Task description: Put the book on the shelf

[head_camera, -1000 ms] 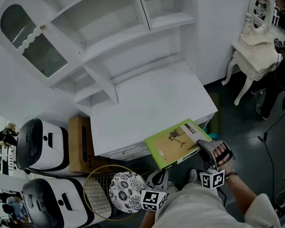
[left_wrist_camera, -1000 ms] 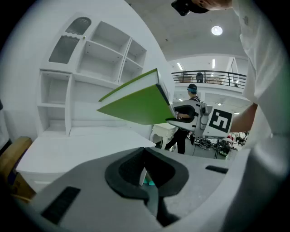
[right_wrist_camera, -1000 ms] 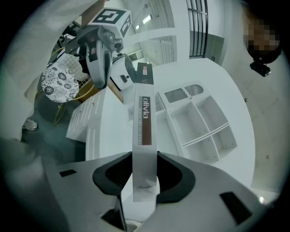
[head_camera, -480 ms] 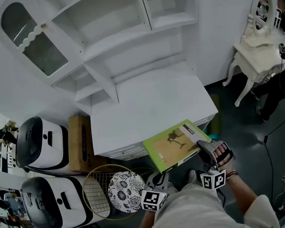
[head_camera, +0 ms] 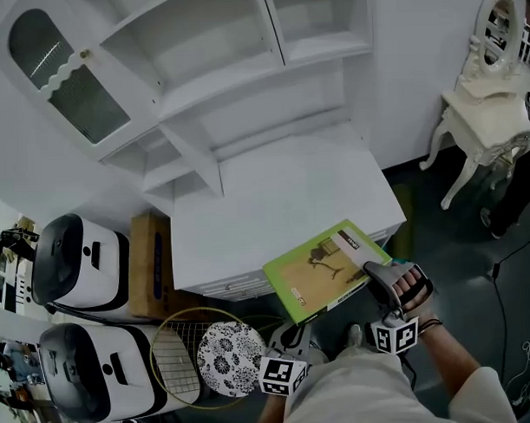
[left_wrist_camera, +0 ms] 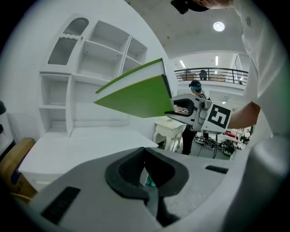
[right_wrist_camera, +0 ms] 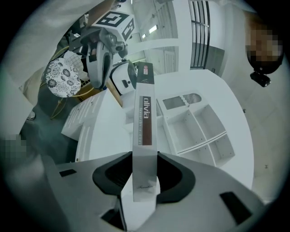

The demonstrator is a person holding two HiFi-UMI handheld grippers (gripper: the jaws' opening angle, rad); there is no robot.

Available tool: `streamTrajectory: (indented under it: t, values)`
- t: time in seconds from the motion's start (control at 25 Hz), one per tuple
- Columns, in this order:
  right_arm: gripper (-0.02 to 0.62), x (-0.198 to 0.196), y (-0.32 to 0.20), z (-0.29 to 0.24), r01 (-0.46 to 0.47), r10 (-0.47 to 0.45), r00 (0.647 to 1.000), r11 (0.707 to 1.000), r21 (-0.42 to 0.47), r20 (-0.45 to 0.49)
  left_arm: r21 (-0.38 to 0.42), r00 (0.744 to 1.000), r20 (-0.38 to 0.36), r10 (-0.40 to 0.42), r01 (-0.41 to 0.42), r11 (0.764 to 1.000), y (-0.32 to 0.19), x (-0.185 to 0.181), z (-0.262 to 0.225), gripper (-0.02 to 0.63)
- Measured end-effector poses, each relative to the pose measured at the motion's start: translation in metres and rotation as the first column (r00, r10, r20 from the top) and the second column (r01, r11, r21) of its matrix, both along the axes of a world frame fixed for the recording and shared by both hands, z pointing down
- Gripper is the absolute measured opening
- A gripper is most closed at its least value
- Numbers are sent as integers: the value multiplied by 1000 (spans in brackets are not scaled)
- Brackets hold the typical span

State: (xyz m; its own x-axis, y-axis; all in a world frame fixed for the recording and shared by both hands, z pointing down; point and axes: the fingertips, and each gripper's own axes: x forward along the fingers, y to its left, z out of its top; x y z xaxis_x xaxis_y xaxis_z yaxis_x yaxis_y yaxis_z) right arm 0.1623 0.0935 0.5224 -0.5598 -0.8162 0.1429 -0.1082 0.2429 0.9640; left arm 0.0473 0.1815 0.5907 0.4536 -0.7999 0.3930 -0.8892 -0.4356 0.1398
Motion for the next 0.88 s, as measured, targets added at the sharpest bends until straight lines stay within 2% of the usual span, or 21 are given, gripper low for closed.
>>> streamTrajectory:
  t: [0.32,0.48,0.64,0.88]
  values:
    - [161,22,-24,-11,46,-46,999,998,34,20,6,998,-9,-58,58,998,-17,29,-8,3]
    - [161,21,-39,-15,58,-59,998,998,22,32,0,995,-11,-101,101,995,-31,30,-13,3]
    - [160,23,-40,-12,72,-72,997,997,12,41,17,995,18,-100,100,995,-35,37,-20,3]
    - [161,17,-48,-5,72,-72,996,997,3,45,38,995,17,-97,96,995,-48,33,-23,3]
